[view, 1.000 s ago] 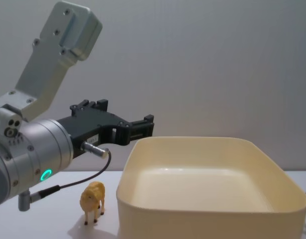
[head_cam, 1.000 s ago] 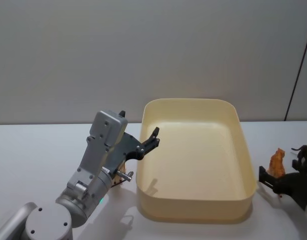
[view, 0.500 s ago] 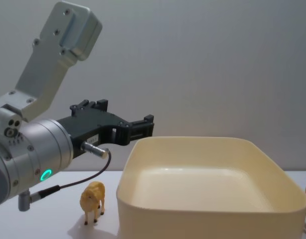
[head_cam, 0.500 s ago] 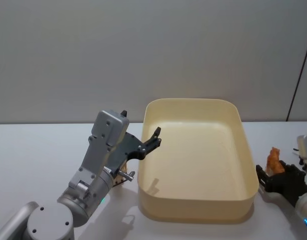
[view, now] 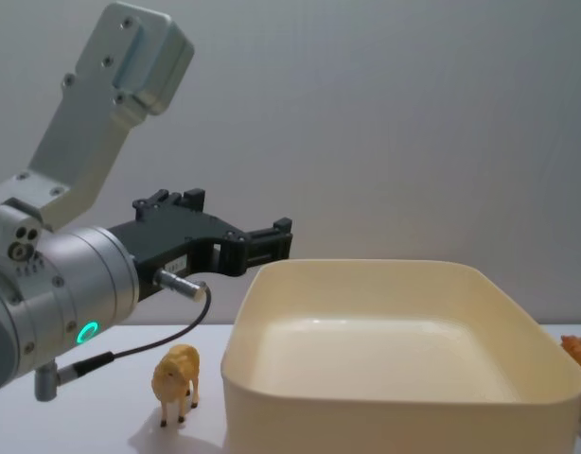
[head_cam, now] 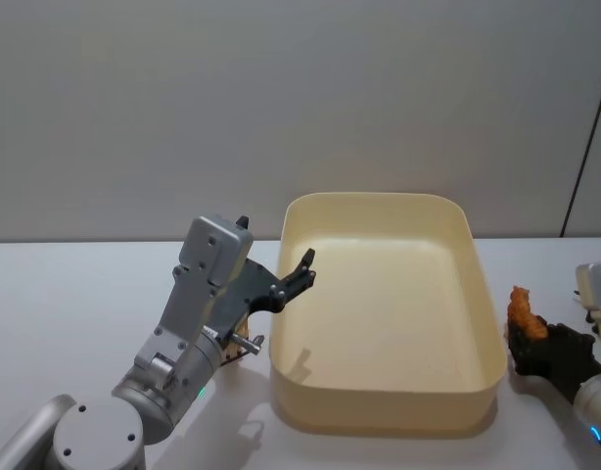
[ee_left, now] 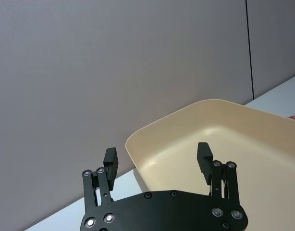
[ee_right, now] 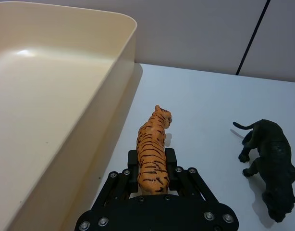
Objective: Pick up the toy alternately with two hands and place it into the central storage box.
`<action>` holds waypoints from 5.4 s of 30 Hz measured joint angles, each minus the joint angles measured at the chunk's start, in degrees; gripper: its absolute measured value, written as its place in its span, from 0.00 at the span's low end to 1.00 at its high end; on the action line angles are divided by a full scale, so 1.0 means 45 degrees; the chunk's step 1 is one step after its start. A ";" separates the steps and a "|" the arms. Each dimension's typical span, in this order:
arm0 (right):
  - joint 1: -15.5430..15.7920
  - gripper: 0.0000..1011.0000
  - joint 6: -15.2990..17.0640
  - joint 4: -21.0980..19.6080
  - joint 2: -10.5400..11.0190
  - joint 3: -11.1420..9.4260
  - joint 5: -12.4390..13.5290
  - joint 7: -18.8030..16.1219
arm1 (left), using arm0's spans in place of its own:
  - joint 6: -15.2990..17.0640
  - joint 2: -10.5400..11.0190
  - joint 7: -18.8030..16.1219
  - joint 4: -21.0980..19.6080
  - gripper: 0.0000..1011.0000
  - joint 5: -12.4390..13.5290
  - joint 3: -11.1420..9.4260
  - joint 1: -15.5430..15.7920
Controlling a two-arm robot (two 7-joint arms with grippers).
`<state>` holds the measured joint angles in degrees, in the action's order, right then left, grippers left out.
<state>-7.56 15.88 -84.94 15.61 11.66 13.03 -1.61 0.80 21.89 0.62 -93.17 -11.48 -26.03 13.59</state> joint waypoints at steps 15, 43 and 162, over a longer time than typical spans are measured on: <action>0.0203 0.30 -0.0986 -0.0731 0.0176 -0.0256 -0.0282 0.0631 | 0.0000 0.0000 0.0001 0.0000 0.99 0.0000 0.0001 0.0000; -0.2400 0.31 -0.1252 0.0133 -0.0662 0.0032 -0.0008 -0.3058 | -0.0001 0.0000 0.0001 0.0000 0.99 0.0000 0.0001 0.0000; -0.0546 0.91 -0.0220 0.1182 0.1200 -0.1529 0.1183 -0.1090 | -0.0001 0.0000 0.0001 0.0000 0.99 0.0000 0.0000 0.0000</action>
<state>-10.02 14.89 -79.62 21.01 4.78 18.36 -6.52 0.79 21.89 0.63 -93.18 -11.48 -26.03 13.59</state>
